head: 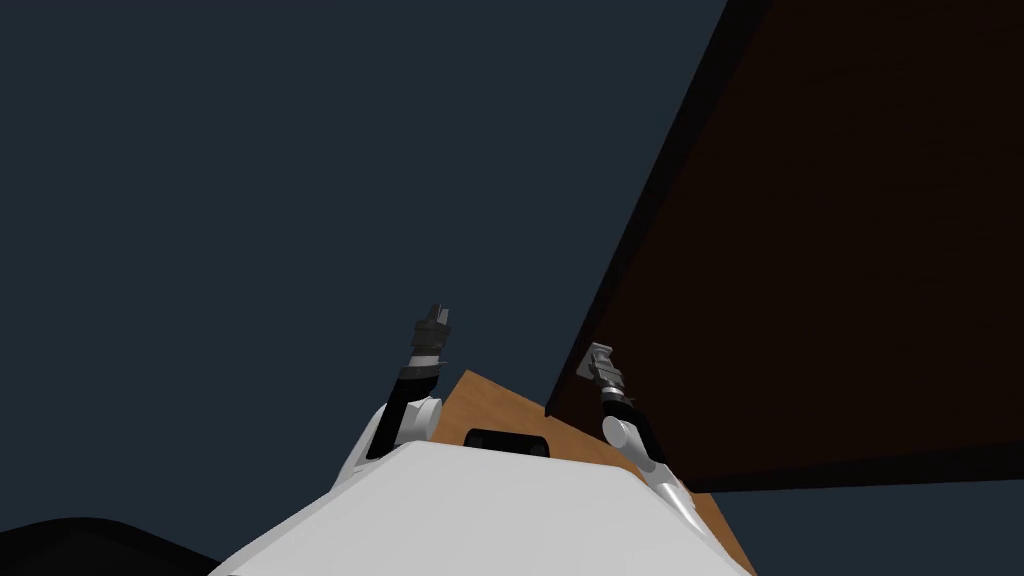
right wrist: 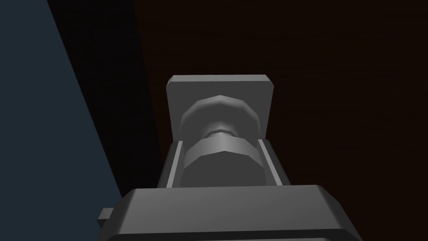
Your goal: Pull the door open
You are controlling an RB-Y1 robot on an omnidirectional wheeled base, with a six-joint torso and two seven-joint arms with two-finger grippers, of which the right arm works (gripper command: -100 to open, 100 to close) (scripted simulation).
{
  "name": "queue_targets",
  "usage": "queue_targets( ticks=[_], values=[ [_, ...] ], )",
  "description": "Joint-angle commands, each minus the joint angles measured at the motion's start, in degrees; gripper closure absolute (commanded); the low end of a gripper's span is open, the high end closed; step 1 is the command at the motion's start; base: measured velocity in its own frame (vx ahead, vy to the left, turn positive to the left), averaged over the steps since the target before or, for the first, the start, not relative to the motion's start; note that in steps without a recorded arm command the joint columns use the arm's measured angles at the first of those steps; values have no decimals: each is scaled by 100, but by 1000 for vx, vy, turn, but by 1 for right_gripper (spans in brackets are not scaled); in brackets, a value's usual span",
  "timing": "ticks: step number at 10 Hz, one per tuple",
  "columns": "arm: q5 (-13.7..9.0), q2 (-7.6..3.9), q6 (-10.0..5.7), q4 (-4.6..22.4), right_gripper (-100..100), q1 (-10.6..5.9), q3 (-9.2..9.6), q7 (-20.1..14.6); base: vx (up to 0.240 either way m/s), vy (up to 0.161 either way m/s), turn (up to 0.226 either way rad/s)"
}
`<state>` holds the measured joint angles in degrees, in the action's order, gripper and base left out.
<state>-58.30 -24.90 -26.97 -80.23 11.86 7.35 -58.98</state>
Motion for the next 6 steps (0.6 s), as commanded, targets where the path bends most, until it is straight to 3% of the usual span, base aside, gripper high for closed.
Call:
queue_targets(
  ticks=[1,3,4,6],
  values=[
    [3,10,0,-13,100,-4,14,0,-16,4,0],
    [3,10,0,-13,100,-4,14,0,-4,1,-1],
    [8,-89,-23,-24,100,48,81,-97,-132,-27,137],
    [15,-162,-50,-50,100,76,137,-172,-199,-49,113]
  ],
)
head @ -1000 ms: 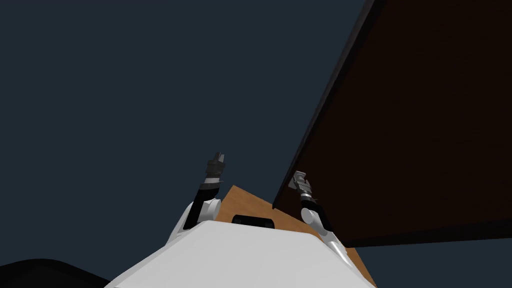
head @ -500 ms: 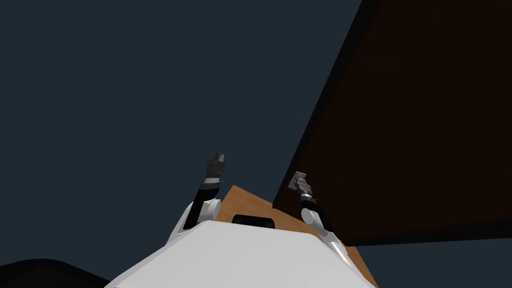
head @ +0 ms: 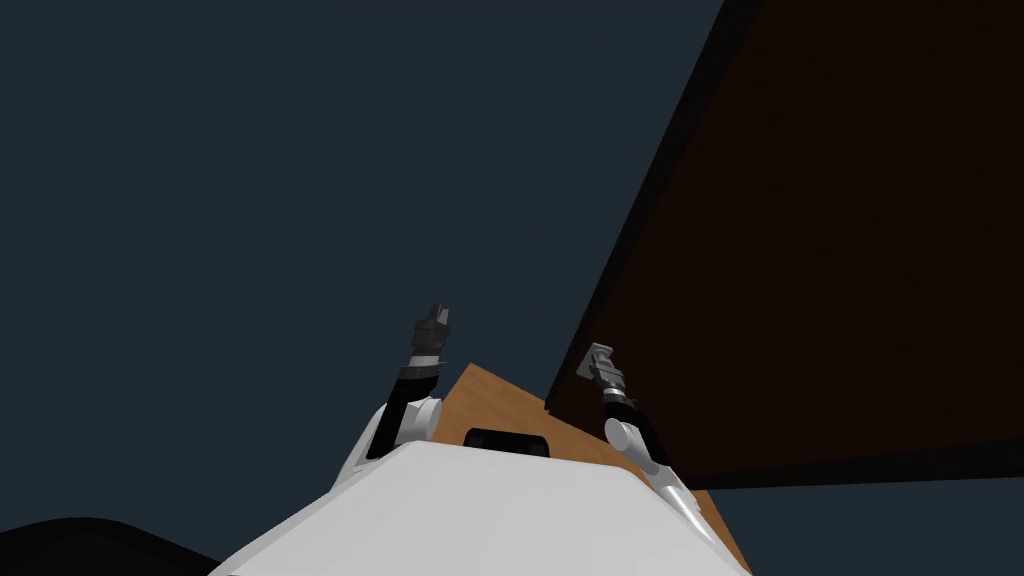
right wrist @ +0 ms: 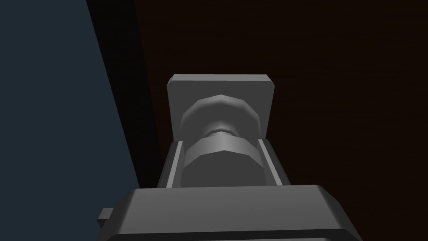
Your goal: Pull the door open
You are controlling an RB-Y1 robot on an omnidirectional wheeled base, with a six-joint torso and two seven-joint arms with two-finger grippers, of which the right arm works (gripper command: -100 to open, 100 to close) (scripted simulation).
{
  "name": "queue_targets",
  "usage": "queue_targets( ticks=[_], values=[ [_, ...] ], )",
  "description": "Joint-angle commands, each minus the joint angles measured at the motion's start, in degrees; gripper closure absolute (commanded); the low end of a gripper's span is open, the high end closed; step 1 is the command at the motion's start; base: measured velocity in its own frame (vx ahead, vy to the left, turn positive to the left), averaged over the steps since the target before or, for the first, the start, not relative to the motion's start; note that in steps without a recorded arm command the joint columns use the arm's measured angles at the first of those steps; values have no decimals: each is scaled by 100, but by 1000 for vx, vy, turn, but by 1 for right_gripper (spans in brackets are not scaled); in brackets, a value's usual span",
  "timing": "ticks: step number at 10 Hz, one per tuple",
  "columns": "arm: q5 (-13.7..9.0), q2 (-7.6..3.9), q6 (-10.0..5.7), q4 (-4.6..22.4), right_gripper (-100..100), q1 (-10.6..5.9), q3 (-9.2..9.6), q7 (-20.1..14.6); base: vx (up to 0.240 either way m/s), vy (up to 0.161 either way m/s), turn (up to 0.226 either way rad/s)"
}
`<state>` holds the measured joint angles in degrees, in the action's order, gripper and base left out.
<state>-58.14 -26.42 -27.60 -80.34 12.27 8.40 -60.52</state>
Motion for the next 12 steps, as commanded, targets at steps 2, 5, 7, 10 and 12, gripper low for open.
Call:
queue_targets(
  ticks=[2,5,7,10,12],
  values=[
    [9,-124,-30,-80,100,79,120,-135,-204,-19,135],
    [29,-329,-107,-153,100,158,277,-347,-224,-73,156],
    [40,-442,-150,-192,100,202,364,-463,-198,-43,111],
    [64,-534,-178,-201,100,262,474,-565,-154,-29,94],
    [95,-651,-250,-239,100,303,566,-679,-249,-42,173]
  ],
)
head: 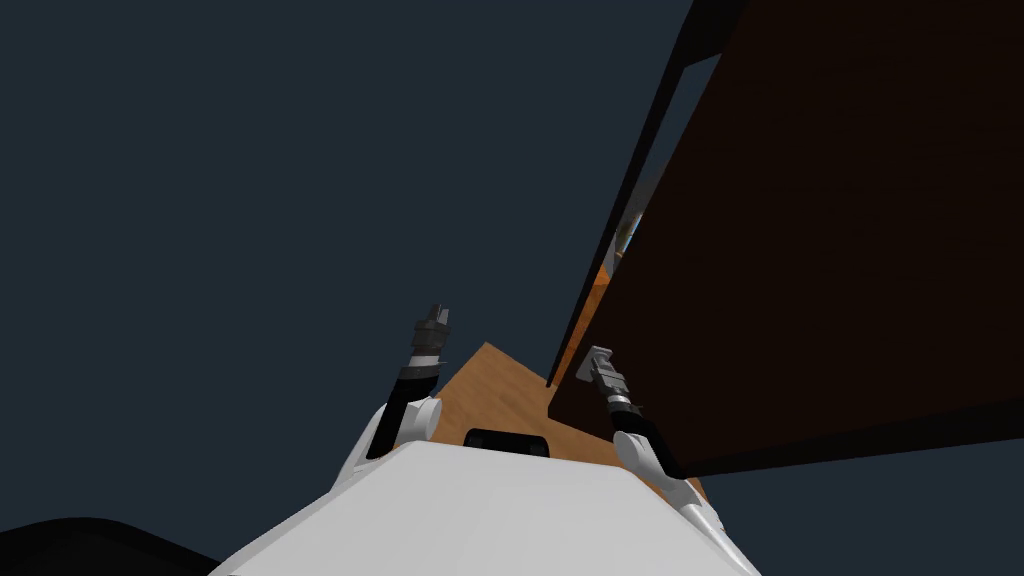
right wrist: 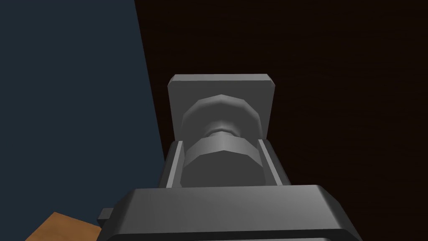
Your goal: Pull the door open
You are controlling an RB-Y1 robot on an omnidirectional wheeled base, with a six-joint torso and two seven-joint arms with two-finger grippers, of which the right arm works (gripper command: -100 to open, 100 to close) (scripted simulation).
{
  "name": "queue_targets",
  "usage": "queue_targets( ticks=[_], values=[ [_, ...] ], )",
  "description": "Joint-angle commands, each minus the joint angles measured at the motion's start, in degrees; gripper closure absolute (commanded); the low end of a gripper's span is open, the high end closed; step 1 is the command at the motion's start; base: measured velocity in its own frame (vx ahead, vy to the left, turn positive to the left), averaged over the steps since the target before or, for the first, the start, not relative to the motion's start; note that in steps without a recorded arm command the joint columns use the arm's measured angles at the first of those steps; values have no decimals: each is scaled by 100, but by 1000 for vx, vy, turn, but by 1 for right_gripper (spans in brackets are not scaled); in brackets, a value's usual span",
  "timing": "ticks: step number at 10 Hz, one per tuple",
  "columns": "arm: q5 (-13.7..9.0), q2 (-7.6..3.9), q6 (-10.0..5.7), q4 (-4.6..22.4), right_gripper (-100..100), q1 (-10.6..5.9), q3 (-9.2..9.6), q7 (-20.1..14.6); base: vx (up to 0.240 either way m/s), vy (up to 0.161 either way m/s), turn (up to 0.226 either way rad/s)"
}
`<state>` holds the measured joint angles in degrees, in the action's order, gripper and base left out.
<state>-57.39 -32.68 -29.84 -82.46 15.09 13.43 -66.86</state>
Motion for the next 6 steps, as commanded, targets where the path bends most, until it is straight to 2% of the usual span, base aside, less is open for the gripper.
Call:
queue_targets(
  ticks=[1,6],
  values=[
    [35,-77,-59,-44,100,39,105,-97,-244,-62,138],
    [115,-382,-248,-141,100,146,345,-395,-254,-66,149]
  ],
)
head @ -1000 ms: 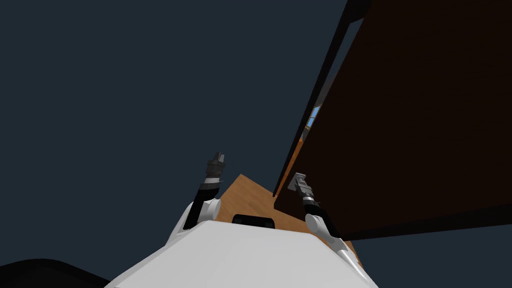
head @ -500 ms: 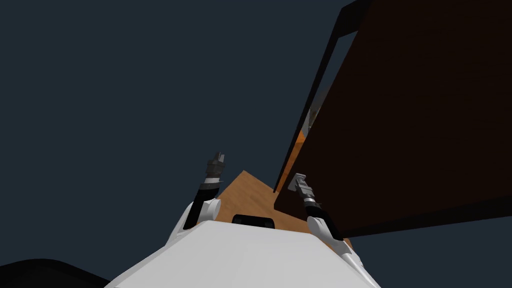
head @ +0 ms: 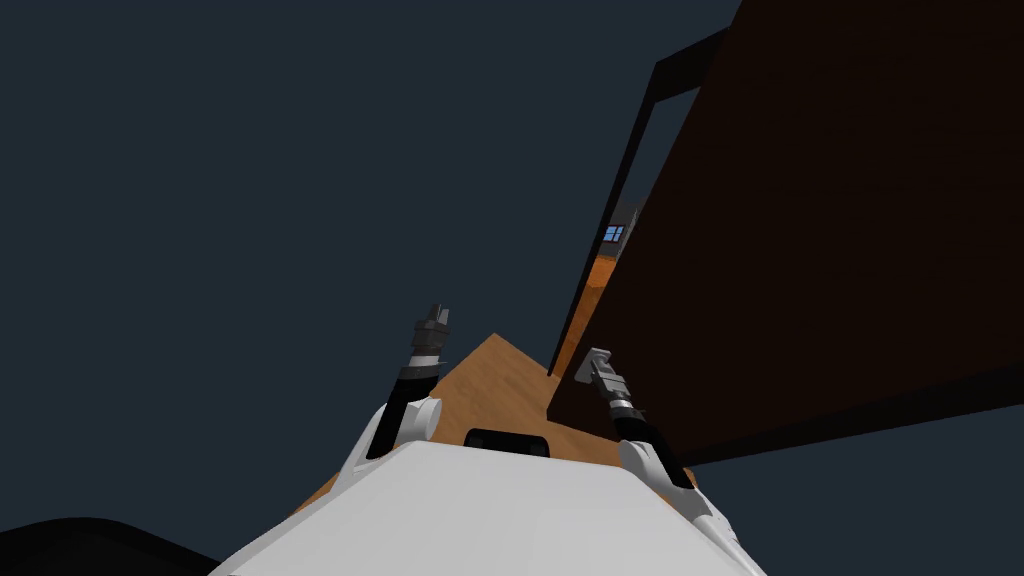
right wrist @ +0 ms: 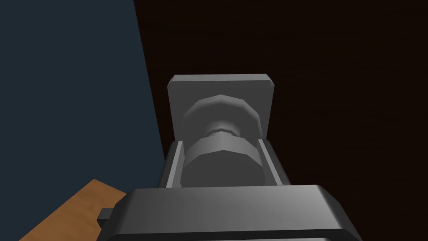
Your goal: Pull the door open
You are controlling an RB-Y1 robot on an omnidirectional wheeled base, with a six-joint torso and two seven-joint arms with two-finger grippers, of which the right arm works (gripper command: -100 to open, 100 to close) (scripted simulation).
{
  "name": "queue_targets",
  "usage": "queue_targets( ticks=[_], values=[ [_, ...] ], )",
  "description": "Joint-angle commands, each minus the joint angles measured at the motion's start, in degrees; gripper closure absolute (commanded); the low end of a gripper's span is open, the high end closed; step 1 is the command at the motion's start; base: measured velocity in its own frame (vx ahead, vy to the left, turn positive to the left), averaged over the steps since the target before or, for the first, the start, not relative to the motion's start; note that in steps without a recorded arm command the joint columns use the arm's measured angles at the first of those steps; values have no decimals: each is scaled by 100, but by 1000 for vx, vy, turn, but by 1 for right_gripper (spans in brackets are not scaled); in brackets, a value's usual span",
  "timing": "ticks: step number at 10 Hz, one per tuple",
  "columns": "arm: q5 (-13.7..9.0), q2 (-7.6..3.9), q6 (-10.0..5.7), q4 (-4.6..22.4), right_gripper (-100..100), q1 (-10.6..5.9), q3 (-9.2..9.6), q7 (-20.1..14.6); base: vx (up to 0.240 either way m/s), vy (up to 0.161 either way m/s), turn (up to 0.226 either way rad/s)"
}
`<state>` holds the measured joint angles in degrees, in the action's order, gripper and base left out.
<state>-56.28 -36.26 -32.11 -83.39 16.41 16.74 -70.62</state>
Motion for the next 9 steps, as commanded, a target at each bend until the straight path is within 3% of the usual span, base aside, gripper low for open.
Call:
queue_targets(
  ticks=[1,9],
  values=[
    [0,0,0,0,100,0,0,0,-115,-21,30],
    [146,-485,-353,-88,100,144,402,-476,-214,-62,138]
  ],
)
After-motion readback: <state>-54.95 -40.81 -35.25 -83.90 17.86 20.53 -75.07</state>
